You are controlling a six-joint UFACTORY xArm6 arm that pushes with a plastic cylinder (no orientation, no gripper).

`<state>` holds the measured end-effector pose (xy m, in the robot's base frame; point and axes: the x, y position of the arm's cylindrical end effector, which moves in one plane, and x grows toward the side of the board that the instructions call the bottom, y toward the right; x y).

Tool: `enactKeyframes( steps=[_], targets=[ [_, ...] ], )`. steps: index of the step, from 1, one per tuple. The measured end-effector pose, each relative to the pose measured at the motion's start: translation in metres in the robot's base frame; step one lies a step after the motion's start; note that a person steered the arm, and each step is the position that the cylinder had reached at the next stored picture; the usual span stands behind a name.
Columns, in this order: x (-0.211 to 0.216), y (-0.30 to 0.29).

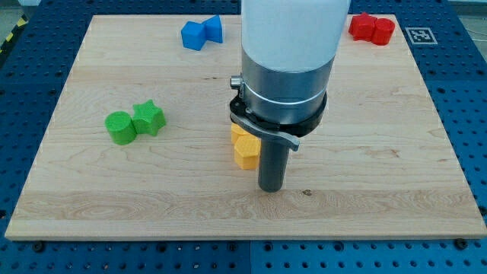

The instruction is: Separate the yellow heart from yellow hexagon

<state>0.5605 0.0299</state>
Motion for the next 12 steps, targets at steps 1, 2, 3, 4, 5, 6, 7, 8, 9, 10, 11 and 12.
enactKeyframes(
  steps=[1,2,3,4,5,6,7,8,9,10,11,12],
  targets=[
    [-0.009,0.0],
    [-0.014,0.0],
    [-0.018,0.0],
    [-0.028,0.0],
    [-0.033,0.0],
    [-0.036,0.0],
    [-0.042,-0.001],
    [-0.046,-0.009],
    [-0.046,-0.028],
    [-0.052,-0.038],
    [-0.063,-0.038],
    [-0.061,-0.041]
  ],
)
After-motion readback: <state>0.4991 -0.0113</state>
